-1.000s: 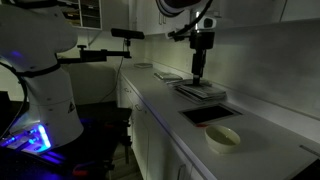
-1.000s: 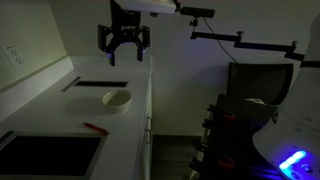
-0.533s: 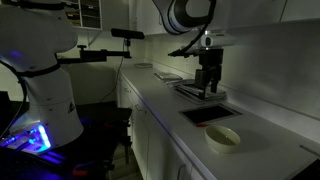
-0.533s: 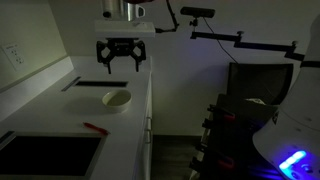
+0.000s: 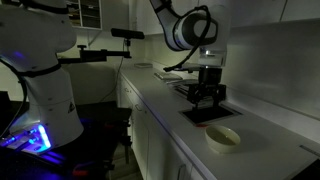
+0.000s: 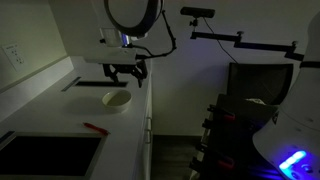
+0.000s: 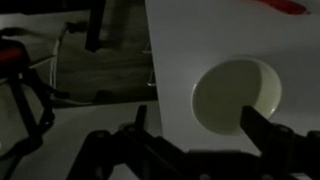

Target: Move the bowl backward

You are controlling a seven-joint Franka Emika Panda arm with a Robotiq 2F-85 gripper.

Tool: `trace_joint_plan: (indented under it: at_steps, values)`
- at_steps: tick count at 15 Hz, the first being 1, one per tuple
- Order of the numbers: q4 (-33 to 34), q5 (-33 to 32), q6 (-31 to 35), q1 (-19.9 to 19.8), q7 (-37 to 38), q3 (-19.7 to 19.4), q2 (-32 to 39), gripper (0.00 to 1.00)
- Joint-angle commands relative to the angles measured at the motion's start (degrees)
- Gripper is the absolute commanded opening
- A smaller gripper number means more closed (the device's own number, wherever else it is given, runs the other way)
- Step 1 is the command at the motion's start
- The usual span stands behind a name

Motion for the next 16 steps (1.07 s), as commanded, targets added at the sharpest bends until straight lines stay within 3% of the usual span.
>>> trace_joint_plan:
  at_steps: [1, 8, 11, 12, 13, 16]
  values:
    - [4.5, 2.4, -3.3, 2.7, 8.9, -2.3, 5.7, 1.0]
    - [12.5, 13.7, -8.2, 3.8, 18.5, -4.3, 15.3, 0.99]
    - [15.0, 15.7, -9.3, 4.3, 20.5, -5.0, 17.7, 0.96]
    - [15.8, 15.8, -9.7, 4.5, 21.1, -5.3, 18.5, 0.89]
    - [16.5, 15.6, -10.2, 4.7, 22.0, -5.7, 19.2, 0.72]
    - [17.9, 14.9, -11.0, 5.1, 23.1, -6.4, 20.7, 0.48]
